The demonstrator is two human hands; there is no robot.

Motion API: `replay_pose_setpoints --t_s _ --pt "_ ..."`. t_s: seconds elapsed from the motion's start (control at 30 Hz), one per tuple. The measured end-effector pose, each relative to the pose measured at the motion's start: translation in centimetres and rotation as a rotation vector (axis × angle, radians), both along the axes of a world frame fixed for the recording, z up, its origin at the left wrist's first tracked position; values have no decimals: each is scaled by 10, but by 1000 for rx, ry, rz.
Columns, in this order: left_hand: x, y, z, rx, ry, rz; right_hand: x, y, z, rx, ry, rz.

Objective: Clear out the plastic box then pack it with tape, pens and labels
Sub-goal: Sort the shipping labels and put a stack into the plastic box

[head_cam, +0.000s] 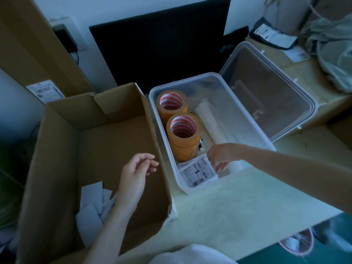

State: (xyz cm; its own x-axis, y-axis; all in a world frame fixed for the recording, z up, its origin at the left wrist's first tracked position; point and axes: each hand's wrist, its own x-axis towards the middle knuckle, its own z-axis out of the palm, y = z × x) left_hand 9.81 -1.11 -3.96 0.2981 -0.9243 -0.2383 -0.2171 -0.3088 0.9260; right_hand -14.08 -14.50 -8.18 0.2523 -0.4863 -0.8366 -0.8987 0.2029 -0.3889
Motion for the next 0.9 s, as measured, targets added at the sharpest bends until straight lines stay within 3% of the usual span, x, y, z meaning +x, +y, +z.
replay_pose_setpoints --t_s 0.27,0.53,0.73,0.9 --pt "9 2 2 -25 -41 9 -3 -9 33 -223 -126 -69" --pt "39 11 8 -55 -139 20 19 30 85 -241 -618 -165" --pt "77 27 -2 26 -336 94 63 68 102 -343 -835 -278" --pt "123 44 -34 271 -662 141 105 94 91 -341 -921 -304"
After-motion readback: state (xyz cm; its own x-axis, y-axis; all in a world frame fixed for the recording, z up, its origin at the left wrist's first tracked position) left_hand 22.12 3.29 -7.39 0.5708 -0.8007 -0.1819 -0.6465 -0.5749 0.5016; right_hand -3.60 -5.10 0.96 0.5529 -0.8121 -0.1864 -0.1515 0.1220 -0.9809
